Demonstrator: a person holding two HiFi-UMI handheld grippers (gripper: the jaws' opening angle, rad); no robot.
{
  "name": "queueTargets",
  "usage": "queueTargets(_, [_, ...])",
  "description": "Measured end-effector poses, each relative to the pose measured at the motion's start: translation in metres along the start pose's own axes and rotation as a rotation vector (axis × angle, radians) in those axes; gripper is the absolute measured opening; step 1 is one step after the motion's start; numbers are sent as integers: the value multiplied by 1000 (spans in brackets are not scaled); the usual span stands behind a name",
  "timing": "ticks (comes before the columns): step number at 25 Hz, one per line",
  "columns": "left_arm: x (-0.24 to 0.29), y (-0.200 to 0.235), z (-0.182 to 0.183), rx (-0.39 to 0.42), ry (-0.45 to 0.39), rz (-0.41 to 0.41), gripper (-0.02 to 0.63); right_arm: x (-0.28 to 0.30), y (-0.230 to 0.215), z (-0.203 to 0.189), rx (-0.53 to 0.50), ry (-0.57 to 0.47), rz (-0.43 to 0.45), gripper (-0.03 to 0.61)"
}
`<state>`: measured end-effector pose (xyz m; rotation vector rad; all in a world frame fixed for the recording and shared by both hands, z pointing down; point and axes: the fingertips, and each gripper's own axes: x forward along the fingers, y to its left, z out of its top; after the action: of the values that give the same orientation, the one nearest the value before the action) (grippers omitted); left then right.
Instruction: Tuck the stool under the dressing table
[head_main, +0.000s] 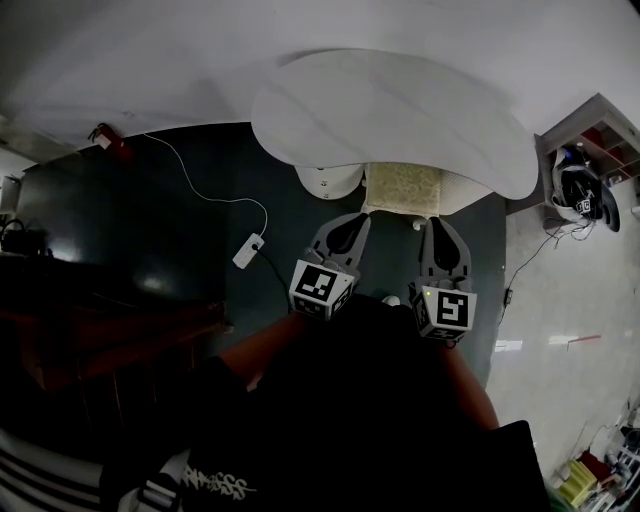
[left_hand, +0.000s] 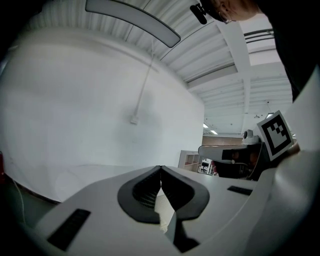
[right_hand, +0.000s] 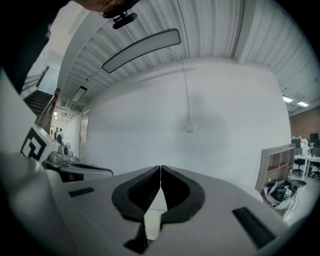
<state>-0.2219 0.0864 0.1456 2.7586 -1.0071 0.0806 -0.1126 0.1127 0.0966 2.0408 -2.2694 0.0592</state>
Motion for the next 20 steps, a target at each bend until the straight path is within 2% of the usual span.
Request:
queueTargets(4, [-4, 2, 6, 8, -5, 8, 17, 0, 1, -8, 27, 13, -1, 38])
queueTargets(11, [-3, -8, 6, 35, -27, -9, 17, -10, 5, 12, -58, -20, -19, 38])
queueTargets(15, [-8, -10, 6, 45, -45, -21, 17, -15, 9, 2, -30, 9, -18, 37])
queueTargets(20, [-17, -22, 2, 40, -53, -44, 17, -29, 14, -4, -44, 8, -19, 37])
